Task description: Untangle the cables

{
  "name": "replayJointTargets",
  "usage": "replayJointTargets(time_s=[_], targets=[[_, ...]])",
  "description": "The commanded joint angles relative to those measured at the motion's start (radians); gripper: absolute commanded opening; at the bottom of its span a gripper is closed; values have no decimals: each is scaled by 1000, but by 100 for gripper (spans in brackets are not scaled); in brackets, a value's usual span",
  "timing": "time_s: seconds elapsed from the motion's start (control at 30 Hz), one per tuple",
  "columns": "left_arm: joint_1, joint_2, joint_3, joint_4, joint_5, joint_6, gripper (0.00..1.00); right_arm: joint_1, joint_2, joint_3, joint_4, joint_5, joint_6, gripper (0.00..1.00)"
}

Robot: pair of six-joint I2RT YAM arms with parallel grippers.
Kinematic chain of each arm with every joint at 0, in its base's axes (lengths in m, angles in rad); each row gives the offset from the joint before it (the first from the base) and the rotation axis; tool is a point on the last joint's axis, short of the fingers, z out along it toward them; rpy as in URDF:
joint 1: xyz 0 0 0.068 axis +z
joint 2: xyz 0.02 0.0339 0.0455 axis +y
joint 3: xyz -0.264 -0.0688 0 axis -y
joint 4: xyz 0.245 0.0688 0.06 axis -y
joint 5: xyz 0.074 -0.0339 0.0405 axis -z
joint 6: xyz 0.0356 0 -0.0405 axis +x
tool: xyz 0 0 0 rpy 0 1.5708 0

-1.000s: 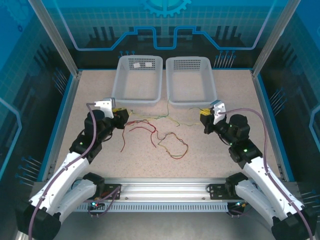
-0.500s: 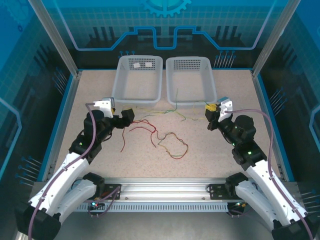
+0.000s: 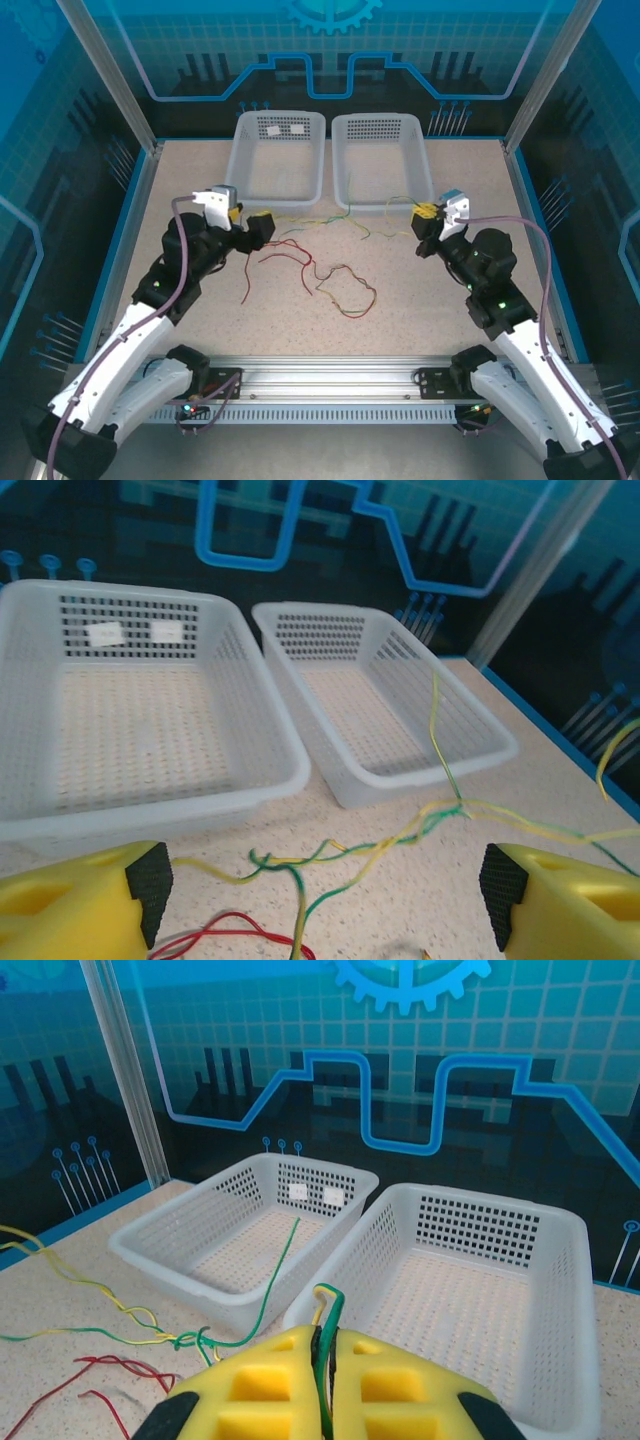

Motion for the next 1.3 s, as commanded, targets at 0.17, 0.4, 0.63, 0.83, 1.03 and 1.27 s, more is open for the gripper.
replayJointTargets(time_s=[0.17, 0.4, 0.63, 0.83, 1.03, 1.27], targets=[[-15, 95, 49, -58, 22, 48, 69, 12, -40, 33, -1, 44, 34, 0], [-15, 123, 47, -48, 49, 42, 15, 11, -68, 9, -16, 116, 38, 0], [-16, 126, 36, -15, 56, 45, 9, 12, -70, 4, -13, 101, 35, 0], [-15, 155, 42, 4, 100, 50, 49, 11, -75, -3, 2, 80, 53, 0], [-18, 198, 46, 23, 129, 50, 23, 12, -73, -10, 5, 85, 62, 0], [-19, 196, 32, 45, 112, 50, 4, 12, -78, -17, 5, 85, 62, 0]])
